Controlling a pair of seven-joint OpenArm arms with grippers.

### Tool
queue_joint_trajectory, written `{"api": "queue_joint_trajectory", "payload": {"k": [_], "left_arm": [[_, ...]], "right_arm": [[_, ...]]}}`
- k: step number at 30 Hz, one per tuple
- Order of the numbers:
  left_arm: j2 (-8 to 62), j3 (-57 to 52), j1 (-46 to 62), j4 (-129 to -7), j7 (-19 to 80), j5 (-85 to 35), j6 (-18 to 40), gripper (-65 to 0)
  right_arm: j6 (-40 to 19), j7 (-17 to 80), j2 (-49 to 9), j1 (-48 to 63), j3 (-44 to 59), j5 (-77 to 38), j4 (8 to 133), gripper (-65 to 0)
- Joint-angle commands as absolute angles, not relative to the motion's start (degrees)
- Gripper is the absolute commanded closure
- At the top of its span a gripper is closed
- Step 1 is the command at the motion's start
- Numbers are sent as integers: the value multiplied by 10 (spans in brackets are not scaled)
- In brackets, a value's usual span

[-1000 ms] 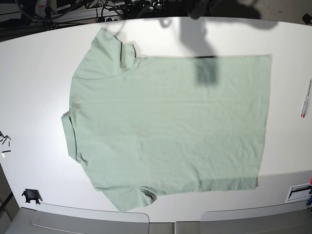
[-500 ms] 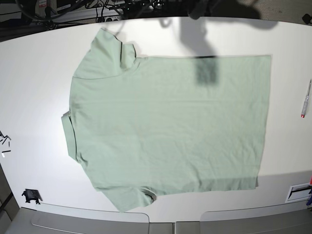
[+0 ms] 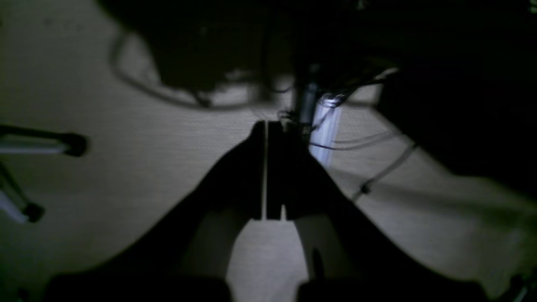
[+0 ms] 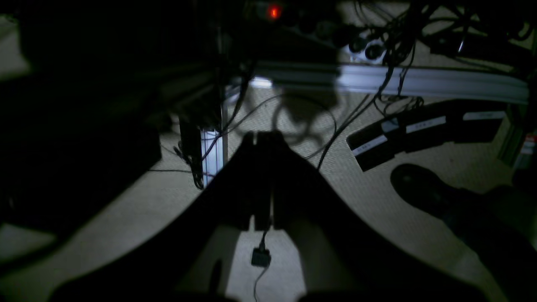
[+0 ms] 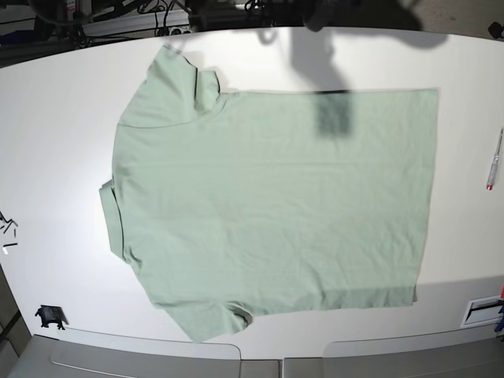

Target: Fold the T-shirt properly

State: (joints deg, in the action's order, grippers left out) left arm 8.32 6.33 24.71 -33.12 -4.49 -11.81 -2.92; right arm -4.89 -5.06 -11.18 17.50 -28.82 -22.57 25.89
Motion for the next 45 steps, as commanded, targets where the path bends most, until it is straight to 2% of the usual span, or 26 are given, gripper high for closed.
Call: {"api": "queue_joint_trajectory", "payload": {"k": [1, 7, 13, 18, 23, 27, 32, 36, 41, 45], "left_arm": [[93, 64, 270, -354, -49, -117, -30, 0], [153, 64, 394, -518, -40, -124, -30, 0], [232, 64, 529, -713, -38, -156, -30, 0], [286, 53, 624, -873, -38, -156, -30, 0], [289, -5, 698, -1023, -11, -182, -27, 0], [289, -56, 726, -1118, 27, -230, 26, 0], [289, -125, 728, -1178, 34, -322, 174, 0], [282, -178, 705, -1182, 34, -380, 291, 0], [239, -210, 676, -1181, 41, -375, 302, 0], [215, -214, 663, -1181, 87, -376, 301, 0]], "right_arm": [[-51, -60, -123, 194, -288, -226, 282, 0], [-51, -58, -181, 328, -267, -225, 453, 0], [-54, -35, -220, 493, -158, -227, 669, 0], [-112, 1, -227, 612, -50, -227, 878, 0], [-180, 28, -227, 689, 45, -275, 1073, 0], [-192, 44, -227, 699, 104, -327, 1173, 0], [-192, 53, -222, 672, 157, -379, 1210, 0], [-191, 79, -190, 625, 192, -413, 1193, 0], [-191, 83, -145, 551, 225, -457, 1124, 0], [-190, 80, -110, 498, 250, -456, 1071, 0]]}}
